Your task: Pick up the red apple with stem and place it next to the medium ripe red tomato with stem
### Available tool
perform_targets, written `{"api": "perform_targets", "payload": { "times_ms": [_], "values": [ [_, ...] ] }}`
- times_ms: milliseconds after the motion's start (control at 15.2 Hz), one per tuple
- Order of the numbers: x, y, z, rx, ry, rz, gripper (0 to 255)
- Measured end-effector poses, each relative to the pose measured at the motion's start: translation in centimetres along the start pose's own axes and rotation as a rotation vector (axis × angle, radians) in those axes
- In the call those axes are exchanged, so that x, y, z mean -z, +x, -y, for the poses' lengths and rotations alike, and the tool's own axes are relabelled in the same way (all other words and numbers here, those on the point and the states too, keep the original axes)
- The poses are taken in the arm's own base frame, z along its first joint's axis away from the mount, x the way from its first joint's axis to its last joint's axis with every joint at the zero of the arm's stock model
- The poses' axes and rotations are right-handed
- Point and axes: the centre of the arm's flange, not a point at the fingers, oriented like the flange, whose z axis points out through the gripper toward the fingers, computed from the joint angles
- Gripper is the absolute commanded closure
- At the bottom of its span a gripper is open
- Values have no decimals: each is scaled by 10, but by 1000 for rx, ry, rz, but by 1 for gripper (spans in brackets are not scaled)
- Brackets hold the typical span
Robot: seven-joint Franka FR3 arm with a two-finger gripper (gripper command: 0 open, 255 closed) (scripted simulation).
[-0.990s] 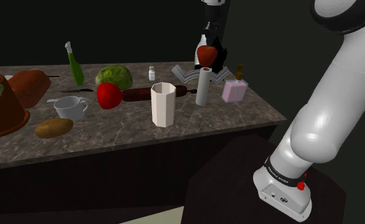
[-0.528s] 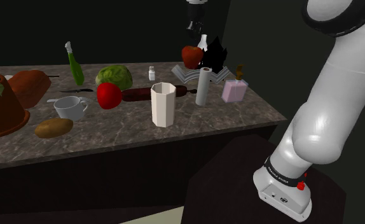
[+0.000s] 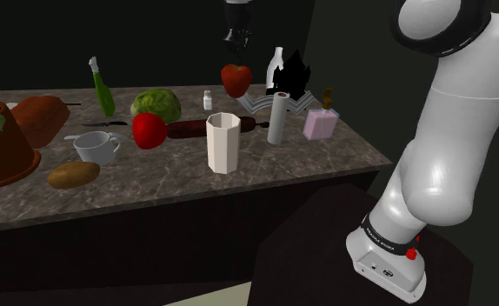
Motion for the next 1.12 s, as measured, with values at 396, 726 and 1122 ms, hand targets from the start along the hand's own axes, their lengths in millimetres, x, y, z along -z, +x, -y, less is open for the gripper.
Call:
{"api": "perform_targets", "payload": {
  "times_ms": [396, 726, 1122],
  "values": [
    [10, 48, 62, 0, 0, 0, 255],
    [-1, 67, 92, 0, 1, 1, 255],
    [-32, 69, 96, -1, 0, 1, 255]
  ]
}}
